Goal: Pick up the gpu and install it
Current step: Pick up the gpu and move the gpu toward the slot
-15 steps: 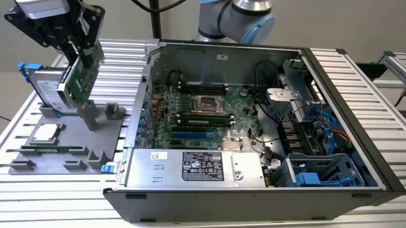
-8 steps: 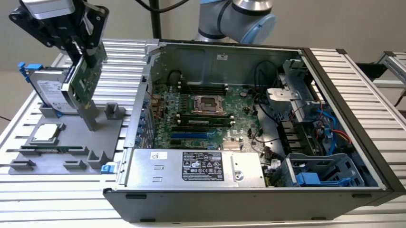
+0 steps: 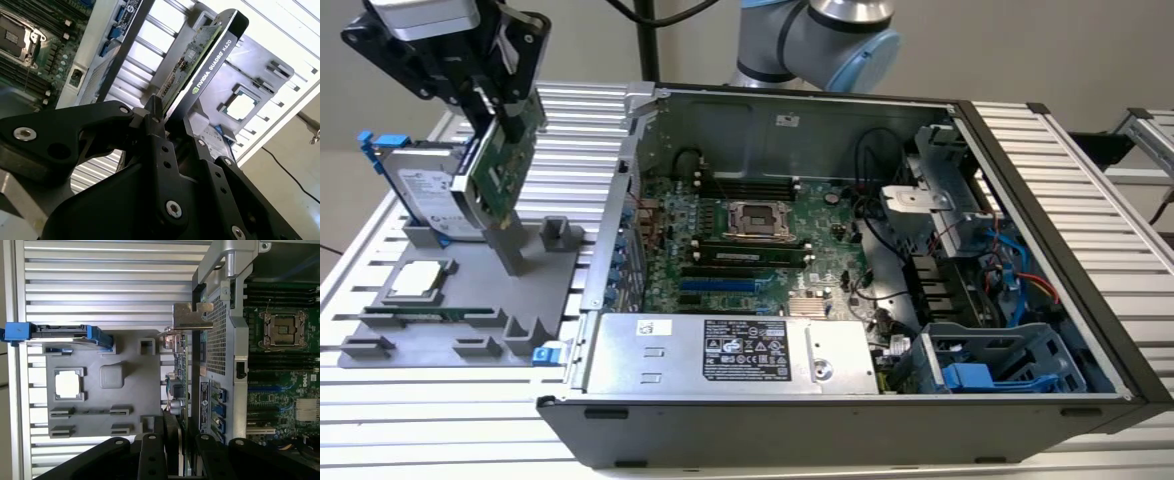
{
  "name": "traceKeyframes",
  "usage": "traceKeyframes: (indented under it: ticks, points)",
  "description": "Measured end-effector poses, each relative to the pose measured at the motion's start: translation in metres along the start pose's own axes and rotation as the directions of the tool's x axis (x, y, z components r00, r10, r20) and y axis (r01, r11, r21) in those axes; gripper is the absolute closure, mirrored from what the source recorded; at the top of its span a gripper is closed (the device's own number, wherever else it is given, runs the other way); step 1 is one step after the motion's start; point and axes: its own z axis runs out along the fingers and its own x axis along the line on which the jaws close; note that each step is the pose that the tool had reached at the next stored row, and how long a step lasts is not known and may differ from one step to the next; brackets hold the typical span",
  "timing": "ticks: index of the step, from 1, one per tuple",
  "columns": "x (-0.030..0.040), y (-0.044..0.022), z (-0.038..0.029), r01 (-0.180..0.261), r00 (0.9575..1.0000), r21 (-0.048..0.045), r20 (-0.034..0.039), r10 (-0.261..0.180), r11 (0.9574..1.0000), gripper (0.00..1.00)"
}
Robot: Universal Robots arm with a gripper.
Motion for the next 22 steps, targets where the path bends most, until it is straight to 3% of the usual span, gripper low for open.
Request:
traceKeyframes:
  ticks: [22]
  points:
    - [-0.0223,0.0005,0.0008,0.000,1.0000,0.0000,0.0000,0.000,1.0000,1.00]
